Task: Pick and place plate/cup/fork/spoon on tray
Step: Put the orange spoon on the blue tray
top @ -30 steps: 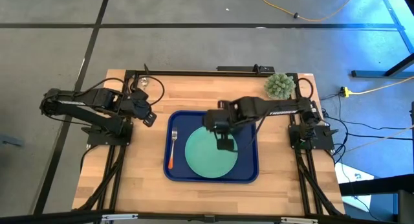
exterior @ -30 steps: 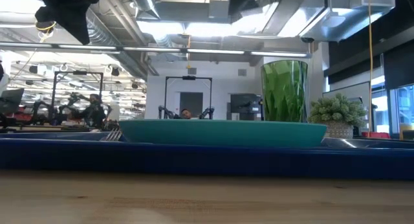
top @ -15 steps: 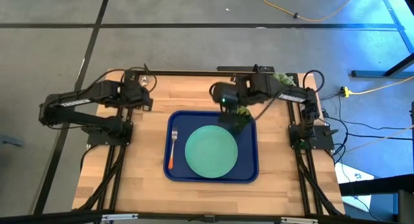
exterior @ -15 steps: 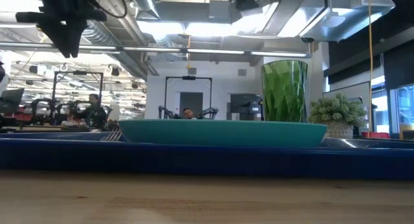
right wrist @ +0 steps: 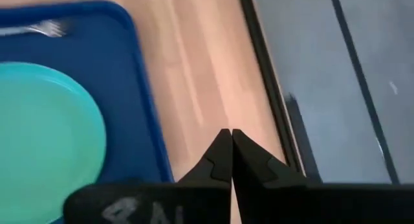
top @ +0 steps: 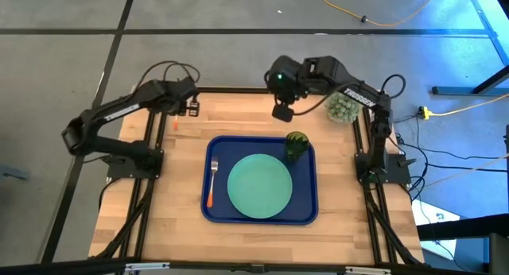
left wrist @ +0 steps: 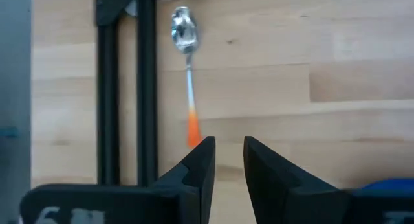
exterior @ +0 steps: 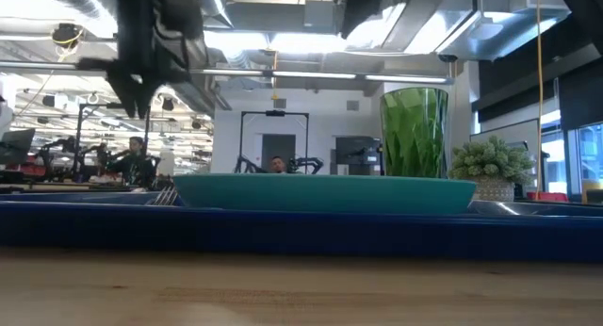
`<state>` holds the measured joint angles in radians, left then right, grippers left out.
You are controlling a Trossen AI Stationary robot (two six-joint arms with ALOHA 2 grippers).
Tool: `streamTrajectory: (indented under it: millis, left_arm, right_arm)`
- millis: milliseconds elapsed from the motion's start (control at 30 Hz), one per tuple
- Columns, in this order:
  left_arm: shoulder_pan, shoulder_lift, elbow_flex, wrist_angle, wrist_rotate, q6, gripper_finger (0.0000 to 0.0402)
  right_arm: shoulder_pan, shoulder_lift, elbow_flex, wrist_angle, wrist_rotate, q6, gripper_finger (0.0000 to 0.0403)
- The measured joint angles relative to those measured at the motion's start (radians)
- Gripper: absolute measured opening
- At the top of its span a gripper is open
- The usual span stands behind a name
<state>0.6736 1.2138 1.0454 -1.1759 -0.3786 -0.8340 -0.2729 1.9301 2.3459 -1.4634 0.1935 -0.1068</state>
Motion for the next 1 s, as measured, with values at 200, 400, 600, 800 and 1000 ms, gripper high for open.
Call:
streamTrajectory:
  millis: [200,400,600,800,1000]
  left_arm:
    - [0.131,0.142,0.0,0.059,0.056,0.109,0.0073]
    - [0.249,0.262,0.0,0.119,0.086,0.183,0.0073]
    - [0.333,0.375,0.0,0.215,0.141,0.255,0.0073]
    - [0.381,0.449,-0.001,0.284,0.146,0.196,0.0073]
    - [0.382,0.459,-0.001,0.311,0.115,0.188,0.0073]
  right_arm:
    - [-0.069,0.0,0.0,0.115,-0.285,-0.179,0.0003]
    - [-0.117,0.0,0.0,0.13,-0.327,-0.245,0.0003]
    - [-0.139,0.0,-0.001,0.13,-0.327,-0.293,0.0003]
    - [-0.143,0.0,-0.001,0.13,-0.328,-0.322,0.0003]
    - [-0.144,0.0,-0.001,0.132,-0.327,-0.344,0.0003]
